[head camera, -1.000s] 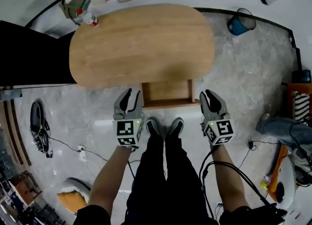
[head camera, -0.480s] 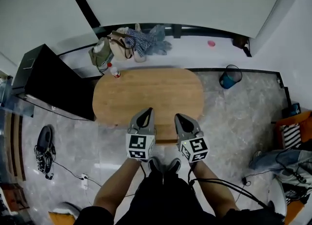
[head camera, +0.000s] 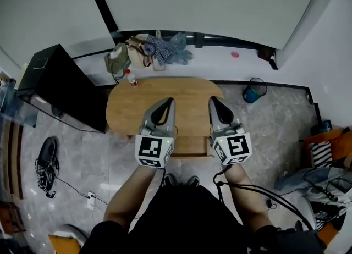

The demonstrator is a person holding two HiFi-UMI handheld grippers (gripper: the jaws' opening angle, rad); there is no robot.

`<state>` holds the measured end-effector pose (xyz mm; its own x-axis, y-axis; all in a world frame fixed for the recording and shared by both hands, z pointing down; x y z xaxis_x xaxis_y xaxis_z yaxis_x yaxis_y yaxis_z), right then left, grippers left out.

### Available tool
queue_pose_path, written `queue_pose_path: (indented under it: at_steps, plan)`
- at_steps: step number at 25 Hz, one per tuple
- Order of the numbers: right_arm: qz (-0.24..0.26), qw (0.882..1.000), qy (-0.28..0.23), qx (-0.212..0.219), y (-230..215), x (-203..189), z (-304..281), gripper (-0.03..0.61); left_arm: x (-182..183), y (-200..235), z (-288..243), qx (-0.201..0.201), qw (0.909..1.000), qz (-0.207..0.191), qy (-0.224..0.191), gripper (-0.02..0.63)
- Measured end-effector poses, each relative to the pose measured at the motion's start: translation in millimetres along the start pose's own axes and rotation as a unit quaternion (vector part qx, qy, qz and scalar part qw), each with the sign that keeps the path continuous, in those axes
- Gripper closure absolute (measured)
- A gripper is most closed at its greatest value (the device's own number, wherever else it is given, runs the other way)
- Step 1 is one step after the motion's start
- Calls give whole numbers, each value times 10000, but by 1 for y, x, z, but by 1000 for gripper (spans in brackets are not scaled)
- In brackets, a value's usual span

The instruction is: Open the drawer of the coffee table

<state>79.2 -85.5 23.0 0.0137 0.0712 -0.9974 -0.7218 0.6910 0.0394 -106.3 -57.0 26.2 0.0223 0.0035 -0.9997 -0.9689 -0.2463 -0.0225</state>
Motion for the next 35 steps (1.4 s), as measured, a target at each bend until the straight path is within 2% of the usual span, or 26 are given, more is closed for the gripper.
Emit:
queue_pose_path:
  at_steps: [4,8,12,17,35]
  plan:
    - [307,9994,-92,-147,-5,17,9,577,19,11,1,104,9996,-127,-245,612]
    - [524,9978,-154,-384,-23,27,13,577,24,38,-6,317,9991,-91,-272,612]
    - [497,9971,-212,-538,-44,31,13,577,31,60,-13,509,9981,-55,-331,612]
    - [476,9968,-204,-606,-55,29,13,577,34,63,-21,548,9978,-93,-347,612]
    - [217,9981,-262,-517,-45,25,14,577,28,62,-6,435,9988,-57,-222,612]
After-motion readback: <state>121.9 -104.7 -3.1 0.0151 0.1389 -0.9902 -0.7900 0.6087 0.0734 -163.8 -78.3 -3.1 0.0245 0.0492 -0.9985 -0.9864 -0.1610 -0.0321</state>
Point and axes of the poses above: the fingertips, and each gripper's own axes: z backward along the fingers, y to its left, x out of its top, the point moved 7 cm from there along z, backward along the fingers, and after that the axes turned 6 degrees about x, right-handed, at the moved point
